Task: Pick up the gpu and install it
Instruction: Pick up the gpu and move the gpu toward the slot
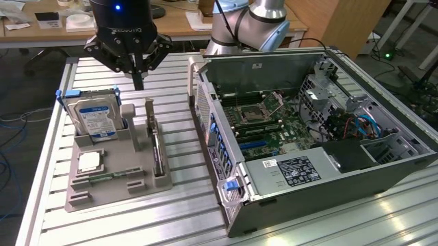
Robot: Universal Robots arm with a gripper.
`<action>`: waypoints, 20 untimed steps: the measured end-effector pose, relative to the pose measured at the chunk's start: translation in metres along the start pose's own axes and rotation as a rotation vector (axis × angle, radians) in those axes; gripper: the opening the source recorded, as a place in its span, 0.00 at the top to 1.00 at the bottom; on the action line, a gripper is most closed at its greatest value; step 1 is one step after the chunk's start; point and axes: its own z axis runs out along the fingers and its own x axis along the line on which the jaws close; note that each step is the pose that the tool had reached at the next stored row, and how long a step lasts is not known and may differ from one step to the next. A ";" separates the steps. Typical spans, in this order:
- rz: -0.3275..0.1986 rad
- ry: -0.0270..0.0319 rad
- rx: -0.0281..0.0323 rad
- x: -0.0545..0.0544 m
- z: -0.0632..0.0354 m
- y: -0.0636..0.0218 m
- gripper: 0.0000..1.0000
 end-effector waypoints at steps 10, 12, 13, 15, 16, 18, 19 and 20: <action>0.000 -0.0001 0.0001 0.000 0.0000 -0.0001 0.47; 0.000 -0.0001 0.0001 0.000 0.0000 -0.0001 0.42; 0.000 0.0000 0.0001 0.000 0.0000 -0.0001 0.36; -0.003 0.0002 0.0003 0.000 0.0000 -0.0001 0.36; -0.006 0.0002 0.0001 0.000 0.0002 -0.0001 0.29; -0.018 0.0008 -0.0002 0.000 0.0005 -0.0002 0.29; -0.025 0.0010 -0.0004 0.000 0.0008 -0.0002 0.29; -0.031 0.0012 -0.0006 0.000 0.0011 -0.0003 0.29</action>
